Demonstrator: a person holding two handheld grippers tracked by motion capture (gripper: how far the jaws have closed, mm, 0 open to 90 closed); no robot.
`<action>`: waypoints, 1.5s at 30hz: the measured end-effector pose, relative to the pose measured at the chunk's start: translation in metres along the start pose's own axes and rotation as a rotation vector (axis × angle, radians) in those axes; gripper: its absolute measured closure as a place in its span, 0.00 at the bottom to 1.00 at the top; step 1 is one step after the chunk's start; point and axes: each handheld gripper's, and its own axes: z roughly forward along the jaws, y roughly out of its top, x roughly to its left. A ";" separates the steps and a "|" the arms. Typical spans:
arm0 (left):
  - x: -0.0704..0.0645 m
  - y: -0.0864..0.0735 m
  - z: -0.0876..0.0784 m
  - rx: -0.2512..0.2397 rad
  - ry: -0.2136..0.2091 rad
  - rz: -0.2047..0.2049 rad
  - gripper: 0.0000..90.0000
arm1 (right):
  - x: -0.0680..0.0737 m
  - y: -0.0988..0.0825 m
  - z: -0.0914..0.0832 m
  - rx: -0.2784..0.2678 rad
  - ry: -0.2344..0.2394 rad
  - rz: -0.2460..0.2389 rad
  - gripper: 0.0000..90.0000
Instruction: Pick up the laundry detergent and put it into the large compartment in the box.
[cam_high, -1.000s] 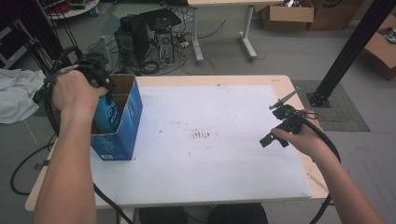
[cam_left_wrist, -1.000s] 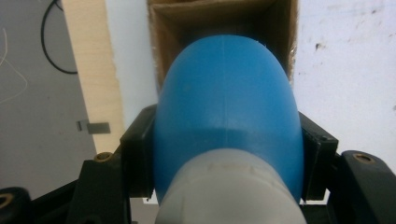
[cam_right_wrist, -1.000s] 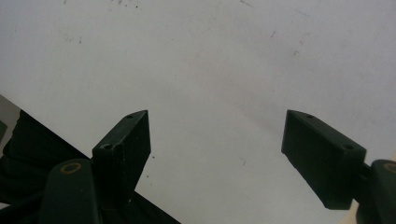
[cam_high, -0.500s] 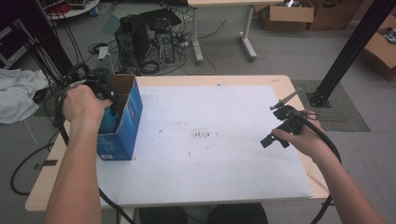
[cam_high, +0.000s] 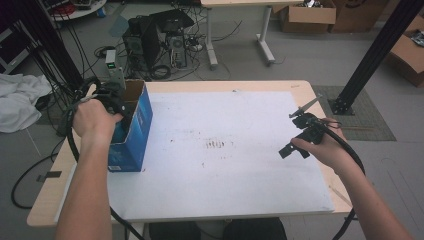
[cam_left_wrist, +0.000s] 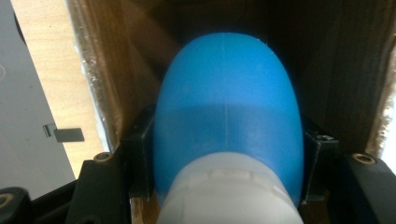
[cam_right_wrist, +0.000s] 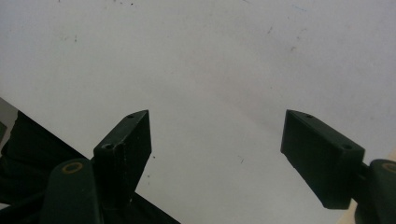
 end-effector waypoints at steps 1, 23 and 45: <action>0.000 0.000 0.001 -0.005 0.002 0.001 0.43 | 0.000 0.000 0.000 0.000 -0.001 -0.001 0.27; 0.003 -0.006 0.004 -0.027 -0.012 0.000 0.42 | 0.005 0.001 0.004 -0.001 0.006 0.000 0.27; 0.001 -0.009 -0.005 -0.028 -0.020 -0.003 0.36 | 0.007 0.001 0.001 -0.004 0.003 -0.008 0.27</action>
